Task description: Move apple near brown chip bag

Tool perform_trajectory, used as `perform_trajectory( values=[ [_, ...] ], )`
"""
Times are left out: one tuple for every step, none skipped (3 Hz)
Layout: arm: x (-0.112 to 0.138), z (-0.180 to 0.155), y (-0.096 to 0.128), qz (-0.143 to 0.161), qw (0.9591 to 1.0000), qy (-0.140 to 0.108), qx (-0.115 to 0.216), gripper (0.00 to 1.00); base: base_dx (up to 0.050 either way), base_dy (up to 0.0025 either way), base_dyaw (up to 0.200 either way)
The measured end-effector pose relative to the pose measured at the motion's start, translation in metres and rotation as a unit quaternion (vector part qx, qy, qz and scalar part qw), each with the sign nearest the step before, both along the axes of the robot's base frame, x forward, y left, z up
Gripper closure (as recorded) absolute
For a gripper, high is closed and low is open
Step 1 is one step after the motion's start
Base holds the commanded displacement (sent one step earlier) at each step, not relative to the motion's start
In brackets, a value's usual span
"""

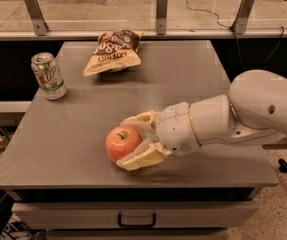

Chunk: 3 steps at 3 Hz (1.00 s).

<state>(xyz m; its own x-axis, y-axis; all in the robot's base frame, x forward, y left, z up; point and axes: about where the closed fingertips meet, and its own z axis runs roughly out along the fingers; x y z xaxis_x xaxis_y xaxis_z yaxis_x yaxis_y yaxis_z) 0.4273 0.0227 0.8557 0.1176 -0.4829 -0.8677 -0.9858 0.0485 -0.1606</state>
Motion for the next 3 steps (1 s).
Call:
perform_trajectory(
  values=[
    [0.0,0.0,0.0,0.0,1.0,0.0,0.0,1.0,0.0,0.0,0.0],
    [0.017,0.01,-0.018,-0.013,0.9999,0.001,-0.001,1.0,0.0,0.0,0.0],
    [0.043,0.024,-0.047,-0.044,0.999,0.0,-0.005,1.0,0.0,0.0,0.0]
  ],
)
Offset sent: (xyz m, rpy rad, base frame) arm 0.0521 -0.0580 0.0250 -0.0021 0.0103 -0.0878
